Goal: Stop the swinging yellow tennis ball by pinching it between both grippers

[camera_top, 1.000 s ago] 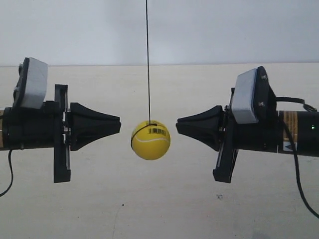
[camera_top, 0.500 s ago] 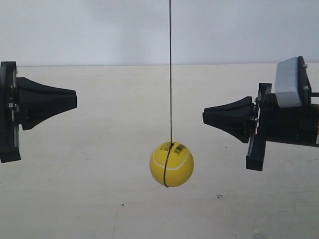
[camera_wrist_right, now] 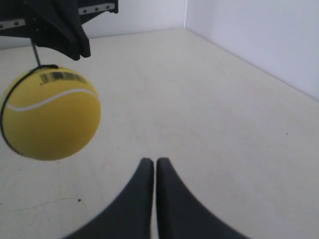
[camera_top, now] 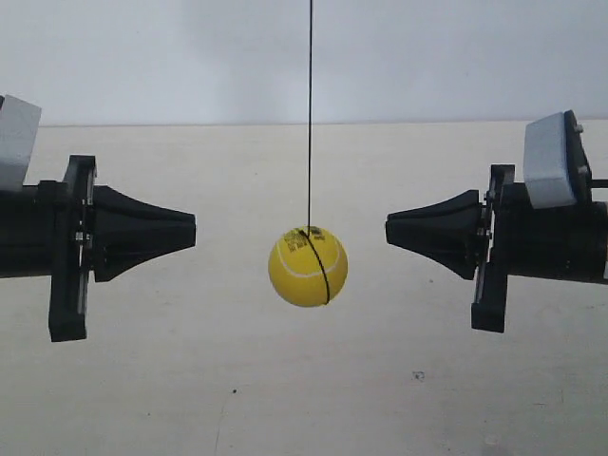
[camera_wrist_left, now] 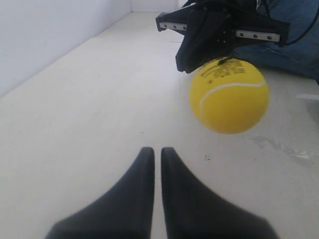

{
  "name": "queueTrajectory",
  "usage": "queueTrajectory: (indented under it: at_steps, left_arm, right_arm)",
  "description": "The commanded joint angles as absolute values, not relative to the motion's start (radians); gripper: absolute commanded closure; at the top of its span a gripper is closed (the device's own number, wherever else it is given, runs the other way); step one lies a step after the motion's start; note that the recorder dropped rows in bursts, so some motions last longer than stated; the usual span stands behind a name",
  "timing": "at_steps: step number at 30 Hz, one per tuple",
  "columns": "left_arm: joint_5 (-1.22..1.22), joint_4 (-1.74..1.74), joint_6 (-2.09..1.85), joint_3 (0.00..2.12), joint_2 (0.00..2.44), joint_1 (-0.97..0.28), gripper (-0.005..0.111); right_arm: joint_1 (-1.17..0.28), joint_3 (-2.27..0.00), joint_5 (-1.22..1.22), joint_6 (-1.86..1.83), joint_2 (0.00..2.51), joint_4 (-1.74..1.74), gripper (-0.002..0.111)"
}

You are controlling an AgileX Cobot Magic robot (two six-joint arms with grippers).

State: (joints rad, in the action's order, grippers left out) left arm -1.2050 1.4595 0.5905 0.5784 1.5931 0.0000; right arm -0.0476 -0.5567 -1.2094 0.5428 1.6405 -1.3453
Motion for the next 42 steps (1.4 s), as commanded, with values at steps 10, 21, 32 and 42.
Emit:
queueTrajectory:
  at_steps: [10,21,32,42]
  left_arm:
    - [-1.221,1.501,0.617,0.582,1.597,-0.011,0.102]
    - [-1.221,1.499,0.608,0.582,1.631,-0.071,0.102]
    - [-1.221,1.491,0.606,0.582,1.631,-0.071,0.102]
    - [-1.221,1.449,0.560,0.582,1.631,-0.071,0.102]
  right_arm:
    - [-0.051,-0.559,-1.221,0.603,1.638,-1.445,0.108]
    - [-0.140,-0.561,-1.221,0.588,1.638,-1.428,0.108]
    - [-0.140,-0.561,-1.221,0.586,1.638,-1.430,0.108]
    - [-0.140,-0.561,-1.221,0.549,1.638,-1.400,0.108]
